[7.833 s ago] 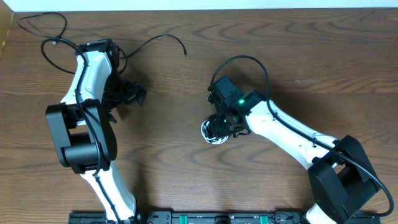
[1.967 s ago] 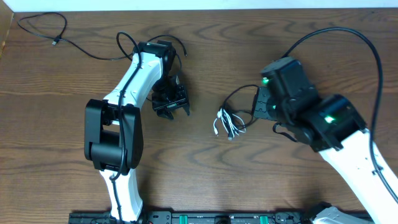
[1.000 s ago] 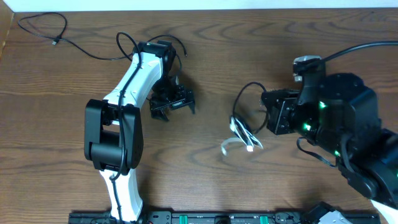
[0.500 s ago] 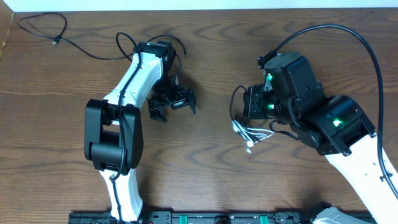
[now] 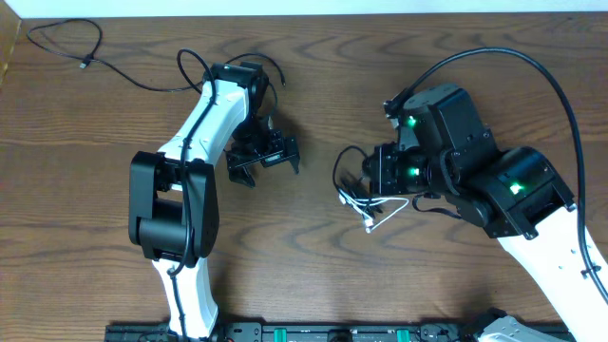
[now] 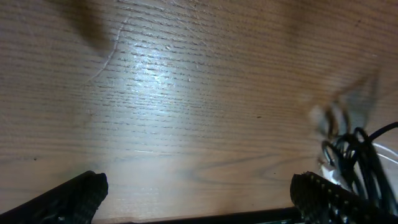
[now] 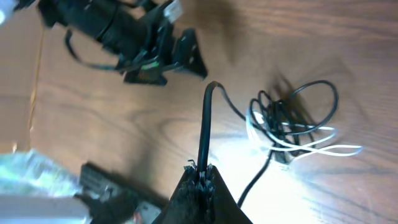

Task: Untangle cables

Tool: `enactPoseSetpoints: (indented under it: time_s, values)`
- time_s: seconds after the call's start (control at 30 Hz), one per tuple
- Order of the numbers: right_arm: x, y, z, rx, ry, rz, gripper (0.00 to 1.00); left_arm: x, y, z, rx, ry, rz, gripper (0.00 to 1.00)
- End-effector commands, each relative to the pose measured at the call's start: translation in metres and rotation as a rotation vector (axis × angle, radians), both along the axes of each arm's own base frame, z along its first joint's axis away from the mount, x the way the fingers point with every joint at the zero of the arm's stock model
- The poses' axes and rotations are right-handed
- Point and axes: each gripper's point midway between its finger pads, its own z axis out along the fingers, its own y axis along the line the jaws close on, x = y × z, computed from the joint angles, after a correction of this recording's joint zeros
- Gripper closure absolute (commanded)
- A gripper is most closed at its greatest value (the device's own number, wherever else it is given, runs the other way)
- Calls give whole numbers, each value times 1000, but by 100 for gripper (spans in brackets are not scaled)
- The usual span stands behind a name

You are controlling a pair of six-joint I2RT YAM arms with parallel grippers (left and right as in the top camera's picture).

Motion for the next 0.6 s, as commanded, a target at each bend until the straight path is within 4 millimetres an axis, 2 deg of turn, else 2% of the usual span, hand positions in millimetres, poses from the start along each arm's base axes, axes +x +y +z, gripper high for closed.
enactPoseSetpoints:
  time_s: [0.0,0.57]
  values:
    - [-8,7,7,48,12,44,98,-2,1,1,11,3,-3,1]
    - [-12,13,-3,34,41,64,99,-2,1,1,11,3,-3,1]
